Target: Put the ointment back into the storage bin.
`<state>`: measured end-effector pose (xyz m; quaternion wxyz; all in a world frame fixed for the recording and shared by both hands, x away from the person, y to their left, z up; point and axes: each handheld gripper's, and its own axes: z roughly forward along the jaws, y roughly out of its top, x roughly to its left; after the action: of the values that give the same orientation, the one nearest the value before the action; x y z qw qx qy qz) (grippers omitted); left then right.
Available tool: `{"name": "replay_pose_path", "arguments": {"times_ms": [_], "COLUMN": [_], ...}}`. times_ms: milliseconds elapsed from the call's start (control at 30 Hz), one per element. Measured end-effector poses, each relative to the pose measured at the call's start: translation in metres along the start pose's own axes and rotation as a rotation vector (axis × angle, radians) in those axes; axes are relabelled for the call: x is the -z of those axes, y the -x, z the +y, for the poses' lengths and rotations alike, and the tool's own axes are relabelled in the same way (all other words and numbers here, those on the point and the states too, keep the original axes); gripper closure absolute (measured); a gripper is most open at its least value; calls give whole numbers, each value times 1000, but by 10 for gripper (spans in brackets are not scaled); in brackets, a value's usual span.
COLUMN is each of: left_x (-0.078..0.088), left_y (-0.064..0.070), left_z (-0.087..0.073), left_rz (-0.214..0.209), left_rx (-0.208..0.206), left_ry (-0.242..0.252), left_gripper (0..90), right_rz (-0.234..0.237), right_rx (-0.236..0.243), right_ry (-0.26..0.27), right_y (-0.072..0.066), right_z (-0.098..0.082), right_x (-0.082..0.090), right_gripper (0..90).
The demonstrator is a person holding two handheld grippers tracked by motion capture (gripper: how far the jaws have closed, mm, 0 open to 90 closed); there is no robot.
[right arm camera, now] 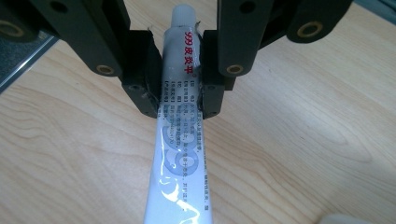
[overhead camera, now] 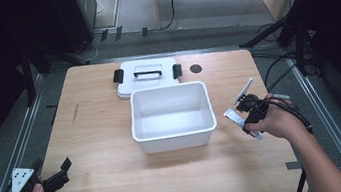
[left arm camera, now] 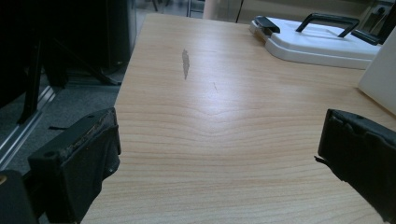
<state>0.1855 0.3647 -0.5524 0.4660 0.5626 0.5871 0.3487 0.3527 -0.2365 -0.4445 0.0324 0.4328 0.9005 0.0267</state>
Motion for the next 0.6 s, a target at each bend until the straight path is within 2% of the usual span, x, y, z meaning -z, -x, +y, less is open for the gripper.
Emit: {"name": "replay_pose_path", "arguments": {"times_ms": [67,133,267,333,367,400,600], "left_x": [0,0,0,0,0,0,0], "left_y": [0,0,0,0,0,0,-1], "left_z": [0,0,0,0,0,0,0], "left_rz": [0,0,0,-1,-1,-2,-2], "left_rx": [0,0,4,4,4,4,6], "left_ry": [0,0,1,1,1,1,-2], "left_gripper": [1,1,2,2,2,1,2], "right_rz": [-1,6,6,14,14,20,25], "right_rx": [-2,-37,-57,-70,-70,-77,-67], "right_ry": [5,22,37,54,54,66,95], "right_y": [1,3,4,4,4,4,-4], "right_z": [1,6,11,17,17,22,37], "right_x": [4,17,29,41,41,50,73], "right_gripper": [724,724,724,723,723,723,723]}}
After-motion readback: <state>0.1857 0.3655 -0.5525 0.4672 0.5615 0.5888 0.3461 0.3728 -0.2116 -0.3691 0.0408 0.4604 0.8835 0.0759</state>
